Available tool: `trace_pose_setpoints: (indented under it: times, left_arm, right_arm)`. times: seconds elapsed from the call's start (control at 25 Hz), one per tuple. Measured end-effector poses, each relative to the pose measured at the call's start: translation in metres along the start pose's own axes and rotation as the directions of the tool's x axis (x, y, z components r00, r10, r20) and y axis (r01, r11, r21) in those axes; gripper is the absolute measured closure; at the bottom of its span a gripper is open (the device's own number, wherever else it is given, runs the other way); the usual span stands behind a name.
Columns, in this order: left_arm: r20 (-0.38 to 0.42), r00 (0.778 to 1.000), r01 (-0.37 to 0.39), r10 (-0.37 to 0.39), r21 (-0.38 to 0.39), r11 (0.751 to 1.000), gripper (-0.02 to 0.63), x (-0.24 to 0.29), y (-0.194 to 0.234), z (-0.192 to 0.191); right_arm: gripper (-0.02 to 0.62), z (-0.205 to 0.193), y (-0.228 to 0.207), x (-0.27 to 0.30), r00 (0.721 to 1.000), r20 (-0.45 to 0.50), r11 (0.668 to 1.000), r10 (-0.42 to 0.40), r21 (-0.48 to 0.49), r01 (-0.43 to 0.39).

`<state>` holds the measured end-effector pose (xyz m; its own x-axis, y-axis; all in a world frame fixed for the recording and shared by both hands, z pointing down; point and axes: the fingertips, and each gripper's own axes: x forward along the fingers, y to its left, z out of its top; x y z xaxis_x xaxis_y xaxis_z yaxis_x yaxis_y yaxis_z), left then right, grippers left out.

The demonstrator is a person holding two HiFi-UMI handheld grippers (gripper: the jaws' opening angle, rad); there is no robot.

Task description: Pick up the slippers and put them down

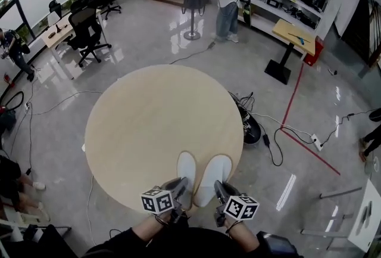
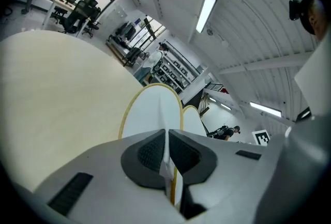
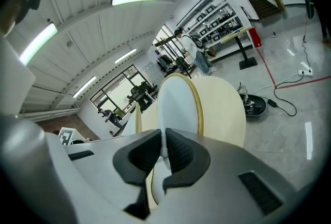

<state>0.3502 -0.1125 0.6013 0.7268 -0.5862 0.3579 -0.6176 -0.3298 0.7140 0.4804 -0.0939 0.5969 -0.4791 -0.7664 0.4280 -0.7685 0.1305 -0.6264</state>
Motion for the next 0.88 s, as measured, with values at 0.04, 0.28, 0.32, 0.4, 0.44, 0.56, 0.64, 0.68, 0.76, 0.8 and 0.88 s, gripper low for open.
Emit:
trace_pose_setpoints:
  times: [0.04,0.28,0.32,0.4,0.44,0.56,0.64,0.68,0.76,0.8,0.88]
  left_arm:
    - [0.023,1.000,0.006,-0.007,0.005,1.000,0.577,-0.008,-0.011,0.002]
    - [0.143,0.989,0.030,-0.036,0.044,0.999,0.577,-0.050,-0.085,-0.012]
    - [0.153,0.988,0.029,-0.036,0.053,0.998,0.577,-0.057,-0.094,-0.018]
    - [0.172,0.984,0.024,-0.034,0.058,0.998,0.577,-0.070,-0.108,-0.034]
    - [0.183,0.983,0.020,-0.031,0.058,0.998,0.577,-0.077,-0.113,-0.043]
    - [0.219,0.976,-0.003,-0.014,0.075,0.997,0.577,-0.104,-0.124,-0.065]
    - [0.245,0.969,-0.034,0.006,0.112,0.993,0.577,-0.123,-0.131,-0.075]
    - [0.257,0.966,-0.053,0.017,0.132,0.990,0.577,-0.132,-0.134,-0.079]
    - [0.280,0.959,-0.083,0.038,0.149,0.985,0.577,-0.149,-0.137,-0.086]
    - [0.294,0.955,-0.093,0.047,0.145,0.985,0.577,-0.157,-0.138,-0.089]
    - [0.323,0.944,-0.111,0.066,0.124,0.986,0.577,-0.174,-0.135,-0.092]
  right_arm:
    - [0.566,0.004,0.008,-0.008,1.000,0.014,1.000,0.019,-0.005,-0.019]
    - [0.566,0.015,0.045,-0.074,0.988,0.071,0.986,0.134,-0.107,-0.126]
    - [0.566,0.013,0.049,-0.085,0.987,0.075,0.982,0.145,-0.137,-0.133]
    - [0.566,0.005,0.052,-0.103,0.985,0.075,0.972,0.157,-0.190,-0.141]
    - [0.566,-0.002,0.053,-0.111,0.984,0.071,0.968,0.163,-0.206,-0.146]
    - [0.566,-0.024,0.062,-0.132,0.981,0.059,0.960,0.187,-0.223,-0.170]
    - [0.566,-0.039,0.069,-0.143,0.978,0.050,0.956,0.202,-0.225,-0.186]
    - [0.566,-0.045,0.072,-0.147,0.977,0.043,0.955,0.210,-0.223,-0.195]
    - [0.566,-0.058,0.077,-0.153,0.974,0.024,0.953,0.224,-0.215,-0.214]
    - [0.566,-0.065,0.080,-0.154,0.973,0.014,0.952,0.232,-0.210,-0.224]
    - [0.566,-0.079,0.089,-0.153,0.967,-0.009,0.947,0.256,-0.200,-0.252]
